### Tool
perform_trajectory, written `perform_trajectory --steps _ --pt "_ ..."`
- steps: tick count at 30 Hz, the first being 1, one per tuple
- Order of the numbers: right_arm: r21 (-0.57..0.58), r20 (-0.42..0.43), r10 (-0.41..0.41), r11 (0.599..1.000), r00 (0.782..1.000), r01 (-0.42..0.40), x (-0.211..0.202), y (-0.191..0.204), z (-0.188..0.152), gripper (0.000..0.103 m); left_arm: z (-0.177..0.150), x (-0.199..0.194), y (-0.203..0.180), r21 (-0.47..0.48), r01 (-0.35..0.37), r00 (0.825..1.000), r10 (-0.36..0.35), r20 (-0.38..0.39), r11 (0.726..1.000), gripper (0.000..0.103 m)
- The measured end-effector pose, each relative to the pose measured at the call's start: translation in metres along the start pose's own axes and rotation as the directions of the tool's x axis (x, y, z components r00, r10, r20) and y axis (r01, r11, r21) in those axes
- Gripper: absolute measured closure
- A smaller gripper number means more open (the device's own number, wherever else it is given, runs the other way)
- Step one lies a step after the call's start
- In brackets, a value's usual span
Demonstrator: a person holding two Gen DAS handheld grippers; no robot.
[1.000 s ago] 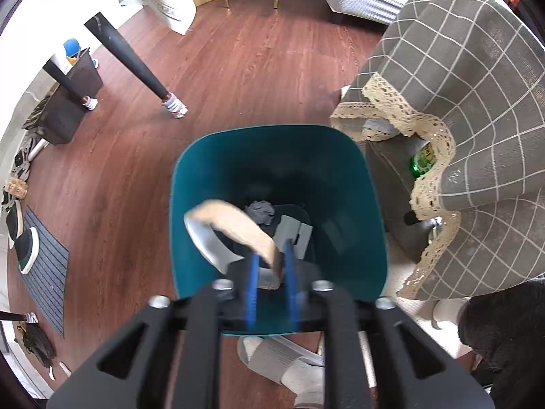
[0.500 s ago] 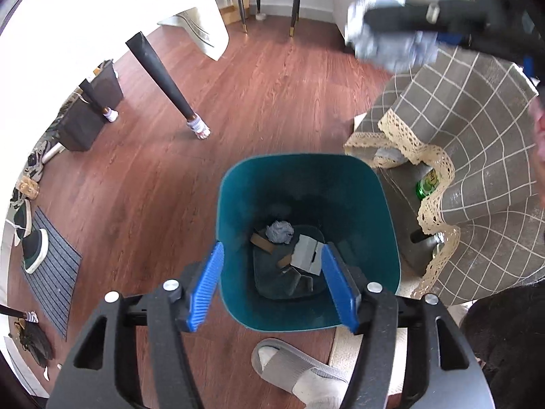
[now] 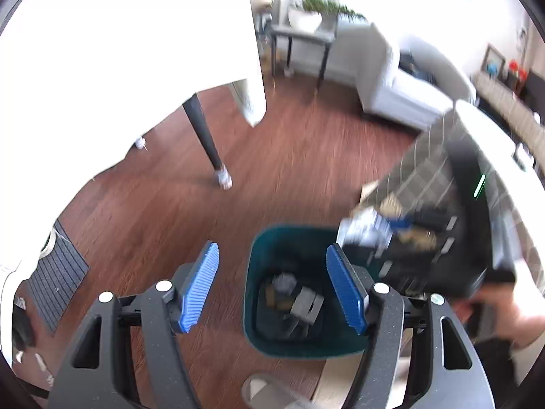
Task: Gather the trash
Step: 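Open the right tool over the teal bin to drop the crumpled paper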
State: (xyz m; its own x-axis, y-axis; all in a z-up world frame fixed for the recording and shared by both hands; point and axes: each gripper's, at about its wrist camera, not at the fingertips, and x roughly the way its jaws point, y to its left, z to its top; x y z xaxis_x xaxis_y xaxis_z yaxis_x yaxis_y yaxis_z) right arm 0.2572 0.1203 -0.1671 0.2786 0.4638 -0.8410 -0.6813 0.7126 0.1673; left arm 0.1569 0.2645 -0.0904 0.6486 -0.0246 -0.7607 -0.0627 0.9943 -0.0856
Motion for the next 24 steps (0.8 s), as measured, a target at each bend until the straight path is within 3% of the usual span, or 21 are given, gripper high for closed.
perform_trajectory --steps 5,11,14,18,24 --pt "-0.022 -0.057 -0.011 1.0 0.998 0.01 0.014 0.009 -0.018 0.056 0.015 -0.029 0.006 -0.058 0.017 0.996 -0.011 0.09 0.998 0.033" --pt "-0.053 -0.128 -0.031 0.998 0.991 0.024 0.031 0.013 -0.036 0.055 0.028 -0.044 0.008 -0.106 0.037 0.991 -0.023 0.133 0.994 0.032" --pt "-0.067 -0.142 -0.038 0.997 0.989 0.029 0.034 0.015 -0.041 0.046 0.035 -0.048 0.003 -0.124 0.048 0.987 -0.029 0.155 0.991 0.032" --pt "-0.082 -0.122 -0.039 0.996 0.992 0.029 0.025 0.013 -0.047 0.041 0.043 -0.055 -0.006 -0.132 0.067 0.98 -0.041 0.195 0.989 0.032" --pt "-0.109 0.004 -0.024 0.994 1.0 0.024 -0.011 0.01 -0.046 0.032 0.055 -0.068 -0.017 -0.121 0.059 0.969 -0.028 0.247 0.991 0.029"
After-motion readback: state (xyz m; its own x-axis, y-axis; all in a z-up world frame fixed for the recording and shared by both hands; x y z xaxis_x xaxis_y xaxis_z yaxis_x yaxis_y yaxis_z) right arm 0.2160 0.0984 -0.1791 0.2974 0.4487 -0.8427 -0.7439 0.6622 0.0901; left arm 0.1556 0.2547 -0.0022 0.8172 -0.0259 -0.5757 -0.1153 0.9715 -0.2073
